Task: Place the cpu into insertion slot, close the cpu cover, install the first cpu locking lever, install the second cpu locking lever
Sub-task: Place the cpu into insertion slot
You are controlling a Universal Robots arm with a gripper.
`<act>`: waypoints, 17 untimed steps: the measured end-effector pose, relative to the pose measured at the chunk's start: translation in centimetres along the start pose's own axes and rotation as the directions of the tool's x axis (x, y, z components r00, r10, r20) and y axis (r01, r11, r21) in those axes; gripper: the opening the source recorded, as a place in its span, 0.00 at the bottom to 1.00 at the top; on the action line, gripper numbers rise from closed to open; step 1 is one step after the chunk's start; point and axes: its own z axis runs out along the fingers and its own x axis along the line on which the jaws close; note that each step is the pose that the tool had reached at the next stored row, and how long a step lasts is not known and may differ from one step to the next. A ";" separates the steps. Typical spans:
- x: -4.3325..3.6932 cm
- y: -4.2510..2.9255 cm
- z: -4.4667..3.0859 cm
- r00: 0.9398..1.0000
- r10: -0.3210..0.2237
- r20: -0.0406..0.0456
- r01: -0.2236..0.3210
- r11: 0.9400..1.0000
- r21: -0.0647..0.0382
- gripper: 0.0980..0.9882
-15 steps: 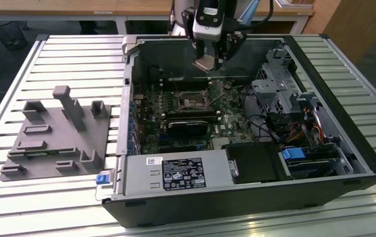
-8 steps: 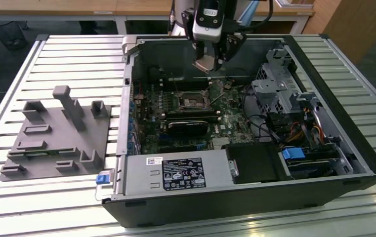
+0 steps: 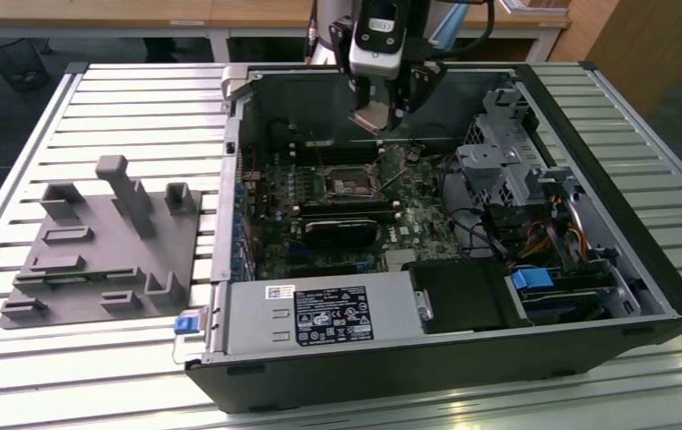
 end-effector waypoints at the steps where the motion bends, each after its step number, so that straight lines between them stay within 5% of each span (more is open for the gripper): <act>1: 0.00 0.00 0.02 1.000 0.000 0.000 0.000 1.000 0.000 0.49; 17: -0.01 -0.04 0.45 1.000 0.000 0.000 0.000 1.000 0.000 0.49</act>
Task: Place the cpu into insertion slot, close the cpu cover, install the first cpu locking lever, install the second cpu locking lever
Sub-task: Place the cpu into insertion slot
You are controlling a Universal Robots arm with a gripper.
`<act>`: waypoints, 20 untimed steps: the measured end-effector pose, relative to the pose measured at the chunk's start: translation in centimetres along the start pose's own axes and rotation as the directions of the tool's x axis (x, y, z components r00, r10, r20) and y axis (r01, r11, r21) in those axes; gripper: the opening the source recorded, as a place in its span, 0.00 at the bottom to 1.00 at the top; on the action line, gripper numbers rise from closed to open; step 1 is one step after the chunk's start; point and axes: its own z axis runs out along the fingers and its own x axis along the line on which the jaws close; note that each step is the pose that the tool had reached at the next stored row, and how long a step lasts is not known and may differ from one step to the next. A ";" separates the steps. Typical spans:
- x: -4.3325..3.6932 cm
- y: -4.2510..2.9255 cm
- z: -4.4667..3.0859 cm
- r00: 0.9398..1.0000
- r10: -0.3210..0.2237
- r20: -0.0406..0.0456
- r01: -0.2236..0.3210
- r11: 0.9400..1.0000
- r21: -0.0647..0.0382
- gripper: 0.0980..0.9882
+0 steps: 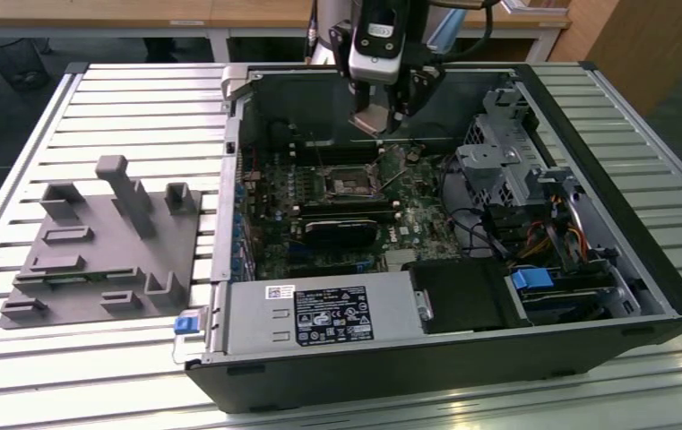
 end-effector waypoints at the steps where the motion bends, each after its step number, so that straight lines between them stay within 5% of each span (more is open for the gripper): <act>1: 0.00 0.00 0.03 1.000 0.000 0.000 0.000 1.000 0.000 0.49; 8: 0.06 0.02 0.34 1.000 0.005 0.001 -0.005 1.000 0.000 0.49; 13: 0.11 0.04 0.66 0.998 0.058 0.006 -0.058 0.998 0.000 0.49; 20: 0.10 -0.01 1.19 0.984 0.179 0.017 -0.179 0.984 -0.003 0.49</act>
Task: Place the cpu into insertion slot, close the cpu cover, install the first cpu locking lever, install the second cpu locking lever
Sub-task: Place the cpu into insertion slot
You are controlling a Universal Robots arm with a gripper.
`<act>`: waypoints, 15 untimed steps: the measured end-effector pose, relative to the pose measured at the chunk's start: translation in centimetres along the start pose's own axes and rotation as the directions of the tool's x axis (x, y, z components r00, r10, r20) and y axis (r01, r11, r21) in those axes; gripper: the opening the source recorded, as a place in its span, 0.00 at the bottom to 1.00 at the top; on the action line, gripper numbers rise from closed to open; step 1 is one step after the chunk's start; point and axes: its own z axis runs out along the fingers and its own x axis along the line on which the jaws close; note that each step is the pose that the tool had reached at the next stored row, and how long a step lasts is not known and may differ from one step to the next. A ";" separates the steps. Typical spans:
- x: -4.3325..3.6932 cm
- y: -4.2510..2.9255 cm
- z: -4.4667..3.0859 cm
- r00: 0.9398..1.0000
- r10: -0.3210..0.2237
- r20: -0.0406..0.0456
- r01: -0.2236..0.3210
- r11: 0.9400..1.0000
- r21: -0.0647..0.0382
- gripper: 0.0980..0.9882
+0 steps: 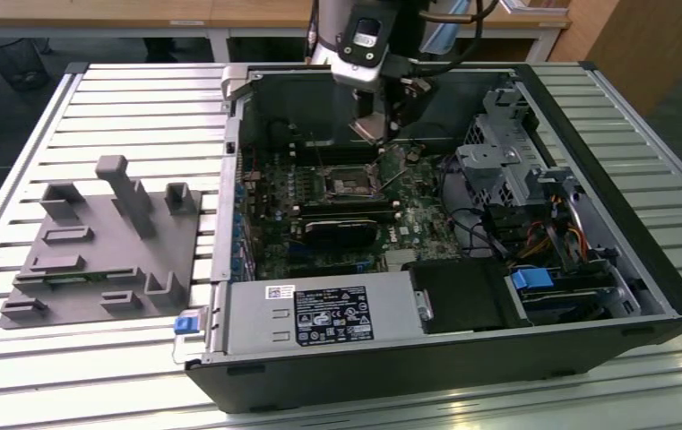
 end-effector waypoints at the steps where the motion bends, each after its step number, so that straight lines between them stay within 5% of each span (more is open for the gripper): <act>1: 0.00 -0.01 0.08 1.000 0.018 0.002 -0.018 1.000 0.000 0.49; 7: -0.01 -0.05 0.54 0.992 0.127 0.011 -0.127 0.992 -0.003 0.49; 15: -0.02 -0.09 1.05 0.967 0.253 0.022 -0.253 0.967 -0.007 0.49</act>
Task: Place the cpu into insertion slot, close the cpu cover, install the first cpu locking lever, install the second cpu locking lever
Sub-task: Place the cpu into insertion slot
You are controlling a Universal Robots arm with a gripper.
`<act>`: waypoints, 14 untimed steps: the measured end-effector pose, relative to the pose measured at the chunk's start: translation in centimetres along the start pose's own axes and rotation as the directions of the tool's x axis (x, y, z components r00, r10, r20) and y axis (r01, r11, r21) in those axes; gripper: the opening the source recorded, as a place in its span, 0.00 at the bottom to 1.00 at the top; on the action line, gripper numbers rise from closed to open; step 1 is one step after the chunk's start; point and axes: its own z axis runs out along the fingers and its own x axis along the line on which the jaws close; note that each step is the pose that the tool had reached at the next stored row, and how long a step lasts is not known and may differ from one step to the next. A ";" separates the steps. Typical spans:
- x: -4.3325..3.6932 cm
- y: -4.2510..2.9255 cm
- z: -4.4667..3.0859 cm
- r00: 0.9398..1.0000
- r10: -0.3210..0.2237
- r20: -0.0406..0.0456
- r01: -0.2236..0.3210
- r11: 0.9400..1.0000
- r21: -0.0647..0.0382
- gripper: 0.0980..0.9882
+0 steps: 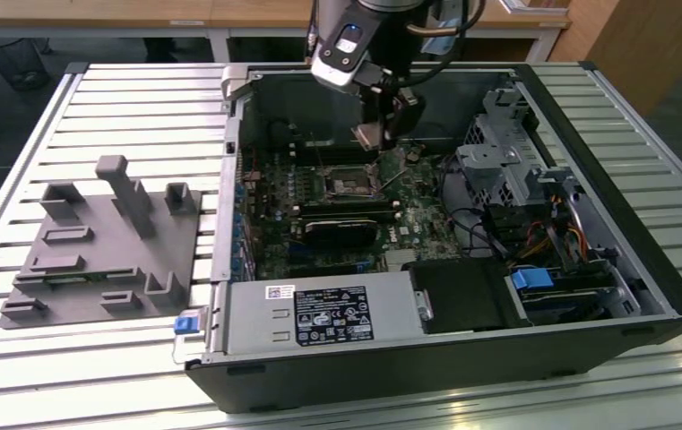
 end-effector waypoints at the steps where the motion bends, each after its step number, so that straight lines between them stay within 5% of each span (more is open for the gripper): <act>1: 0.00 0.00 0.05 1.000 0.007 0.001 -0.007 1.000 0.000 0.49; 14: -0.01 -0.06 0.67 1.000 0.012 0.001 -0.012 1.000 0.000 0.49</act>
